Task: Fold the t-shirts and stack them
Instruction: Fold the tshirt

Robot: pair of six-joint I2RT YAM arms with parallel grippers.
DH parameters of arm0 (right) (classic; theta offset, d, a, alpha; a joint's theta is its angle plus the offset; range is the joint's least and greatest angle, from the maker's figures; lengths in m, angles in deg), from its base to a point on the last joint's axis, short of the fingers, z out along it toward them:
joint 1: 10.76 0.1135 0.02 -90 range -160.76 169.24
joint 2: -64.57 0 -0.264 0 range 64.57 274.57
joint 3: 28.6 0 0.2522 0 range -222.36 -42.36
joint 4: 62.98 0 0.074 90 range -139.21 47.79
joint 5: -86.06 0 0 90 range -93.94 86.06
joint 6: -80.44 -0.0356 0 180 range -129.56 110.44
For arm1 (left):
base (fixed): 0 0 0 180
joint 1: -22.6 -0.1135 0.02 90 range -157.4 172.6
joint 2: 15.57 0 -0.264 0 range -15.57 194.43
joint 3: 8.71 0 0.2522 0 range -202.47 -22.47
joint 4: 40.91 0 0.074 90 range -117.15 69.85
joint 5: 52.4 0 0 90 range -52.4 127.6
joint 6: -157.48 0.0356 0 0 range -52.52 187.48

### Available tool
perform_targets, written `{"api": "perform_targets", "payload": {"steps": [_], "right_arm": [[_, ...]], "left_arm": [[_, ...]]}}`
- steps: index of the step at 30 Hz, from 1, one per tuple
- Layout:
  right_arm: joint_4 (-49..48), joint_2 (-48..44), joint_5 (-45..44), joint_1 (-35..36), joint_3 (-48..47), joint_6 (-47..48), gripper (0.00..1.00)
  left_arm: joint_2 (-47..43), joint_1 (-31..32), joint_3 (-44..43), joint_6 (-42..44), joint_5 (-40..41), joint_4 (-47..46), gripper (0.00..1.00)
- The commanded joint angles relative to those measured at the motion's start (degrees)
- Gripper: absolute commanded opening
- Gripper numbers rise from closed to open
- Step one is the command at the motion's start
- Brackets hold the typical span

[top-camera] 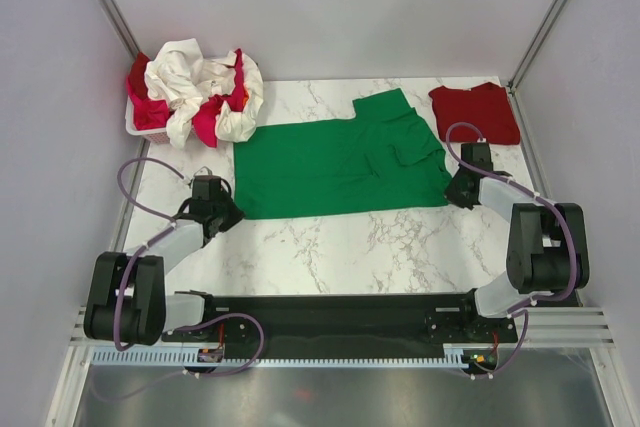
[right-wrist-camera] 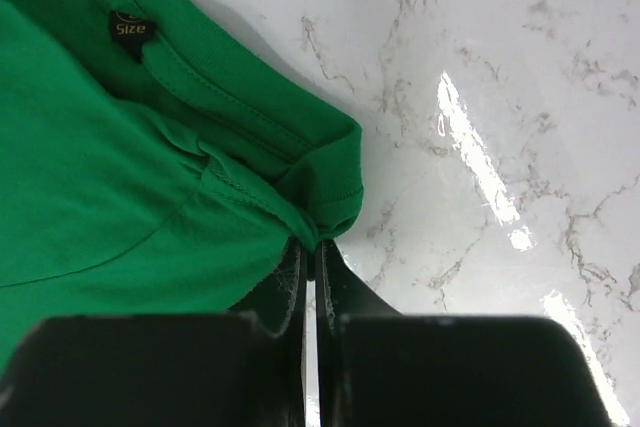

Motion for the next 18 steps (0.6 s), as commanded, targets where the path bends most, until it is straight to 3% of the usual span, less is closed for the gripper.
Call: {"api": "perform_targets", "payload": {"steps": [1, 8, 13, 18], "right_arm": [[-0.85, -1.64, 0.34, -0.35, 1.04, -0.07, 0.00], [5.38, -16.11, 2.10, -0.35, 6.13, -2.53, 0.00], [15.48, -28.07, 2.11, -0.35, 7.99, -3.50, 0.00], [22.42, -34.16, 2.19, -0.35, 7.29, -6.39, 0.00]], "left_arm": [[-2.19, 0.06, -0.35, -0.31, 4.51, -0.01, 0.02], [-13.35, -0.03, 0.62, -2.86, 3.04, 9.12, 0.02], [-21.52, -0.11, 0.26, -5.66, 0.04, 17.13, 0.02], [-31.19, -0.11, 1.06, -7.34, -1.36, 23.98, 0.02]]}}
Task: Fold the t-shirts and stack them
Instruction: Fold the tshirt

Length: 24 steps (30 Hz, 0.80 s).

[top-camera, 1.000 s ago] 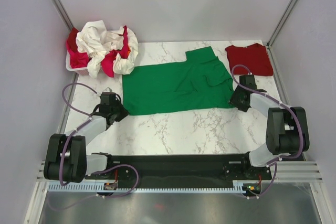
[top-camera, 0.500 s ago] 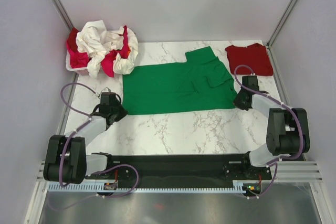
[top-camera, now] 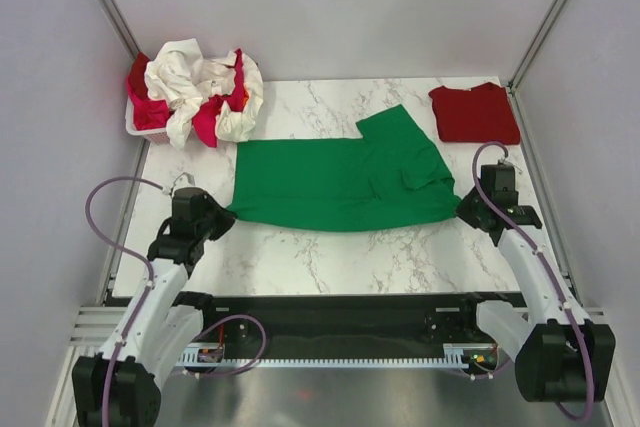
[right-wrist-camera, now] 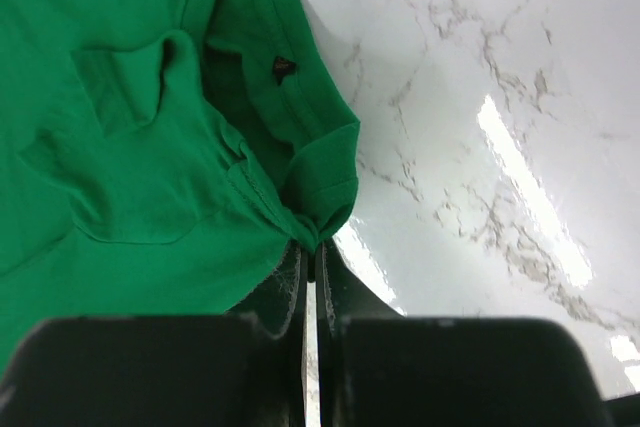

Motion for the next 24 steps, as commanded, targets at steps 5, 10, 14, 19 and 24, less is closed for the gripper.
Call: {"api": "perform_targets", "payload": {"steps": [5, 10, 14, 19, 24], "right_arm": [[11.64, -4.97, 0.71, -0.44, -2.58, -6.41, 0.00], [16.12, -9.54, 2.29, -0.44, -3.73, -8.18, 0.29], [21.39, -10.78, 0.89, -0.44, -6.62, -7.12, 0.98], [17.81, -12.02, 1.41, -0.44, -11.98, -3.80, 0.98], [6.21, -4.03, 11.24, 0.18, -12.43, -0.97, 0.83]], "left_arm": [[-7.39, -0.11, -0.01, -4.24, -4.18, 9.35, 0.02], [-7.92, -0.20, -2.56, -4.86, -7.59, 12.68, 0.12], [-9.94, -0.11, -7.03, -3.02, -11.65, 17.42, 0.61], [-9.34, -0.11, -18.62, 7.52, -10.25, 21.65, 1.00], [-8.10, -0.11, -18.22, 14.04, -5.33, 21.31, 1.00]]}}
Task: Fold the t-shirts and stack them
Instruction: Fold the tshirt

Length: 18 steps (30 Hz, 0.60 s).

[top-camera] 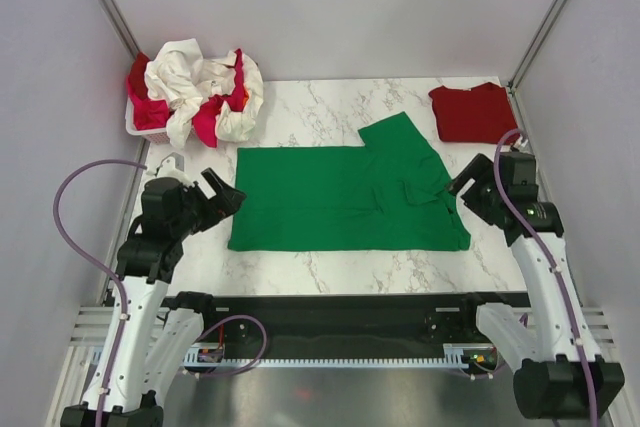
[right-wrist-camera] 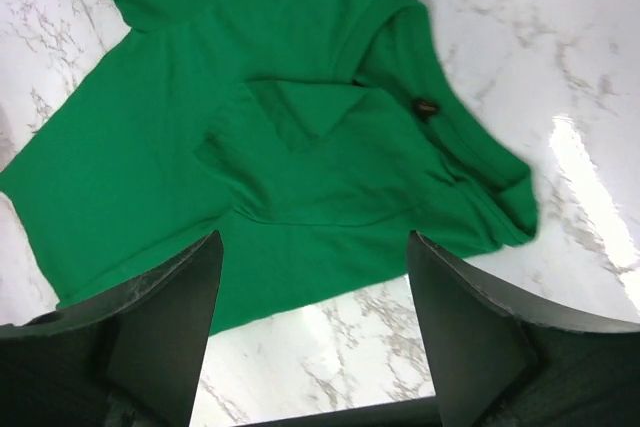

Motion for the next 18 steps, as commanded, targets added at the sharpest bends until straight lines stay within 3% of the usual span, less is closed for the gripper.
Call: {"api": "perform_targets", "payload": {"steps": [1, 7, 12, 18], "right_arm": [[-9.14, 8.47, 7.19, 1.64, -0.82, 2.09, 0.81], [-15.39, 22.71, 0.53, 14.21, -3.89, 4.37, 0.73], [-16.27, 31.96, -3.52, 16.50, -6.62, 7.36, 0.56], [-18.47, 41.45, -5.37, 17.47, -8.47, 9.12, 0.49]], "left_arm": [[0.16, -0.11, 0.57, 7.33, 0.35, 1.46, 0.99], [-2.21, -0.11, 0.04, 9.61, -3.00, -0.39, 1.00], [-3.88, -0.11, 2.93, 11.29, -3.81, -4.08, 1.00], [-3.71, -0.20, 3.11, 11.55, -1.70, -4.08, 1.00]]}}
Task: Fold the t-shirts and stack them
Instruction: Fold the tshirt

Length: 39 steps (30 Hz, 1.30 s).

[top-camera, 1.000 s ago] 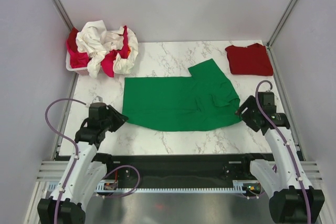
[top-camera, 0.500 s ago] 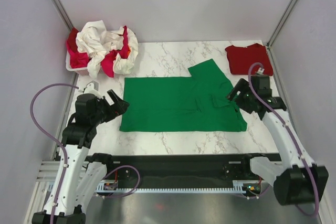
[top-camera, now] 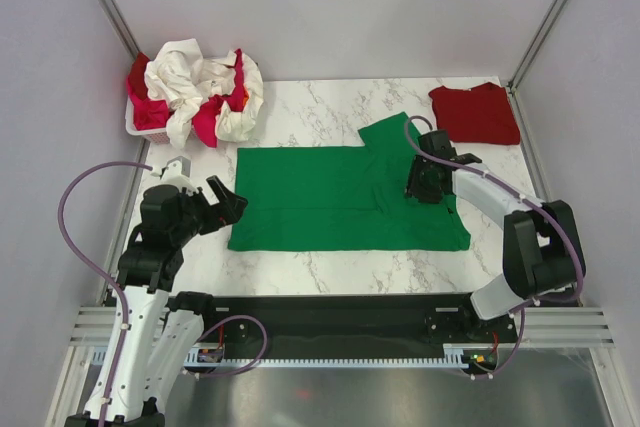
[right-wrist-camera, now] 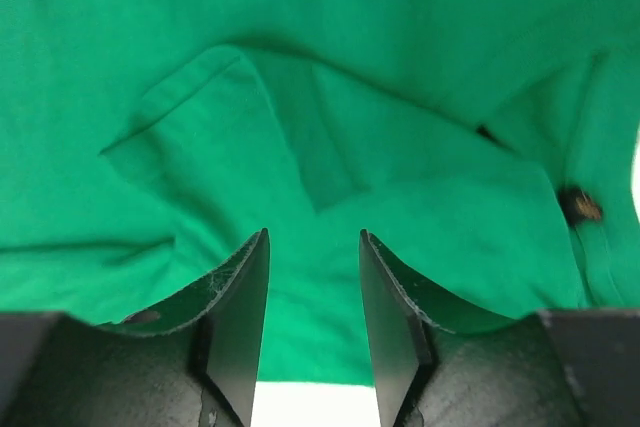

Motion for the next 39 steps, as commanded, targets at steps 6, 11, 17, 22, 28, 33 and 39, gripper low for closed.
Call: {"api": "perform_targets", "payload": {"steps": [6, 11, 17, 22, 28, 33, 39], "right_arm": [[-3.76, 7.19, -4.57, 1.85, -4.79, 2.24, 0.47], [-4.38, 9.74, -5.36, 2.11, -5.75, 2.76, 0.40], [-4.55, 12.03, -6.32, 2.46, -6.10, 3.20, 0.32], [-4.64, 12.20, -6.94, 2.38, -6.01, 3.47, 0.16], [-3.07, 12.20, -8.61, 2.46, -7.94, 4.34, 0.00], [0.18, 12.20, -13.61, 2.46, -12.60, 6.01, 0.00], [4.23, 15.80, -17.75, 2.46, -20.17, 7.95, 0.08]], "left_arm": [[-0.34, -0.35, 0.25, 2.85, 0.53, -2.55, 0.99], [-0.34, -0.53, 0.34, 2.85, 0.36, -2.55, 0.98], [-0.87, -0.80, 0.25, 2.94, 0.53, -2.55, 0.98], [-1.05, -0.97, 0.25, 2.94, 0.53, -2.47, 0.98], [-1.13, -1.15, 0.34, 2.94, 0.53, -2.55, 0.98], [-1.40, -1.23, 0.34, 2.94, 0.53, -2.55, 0.98], [-0.87, -1.41, 0.34, 2.94, 0.27, -2.55, 0.98]]}}
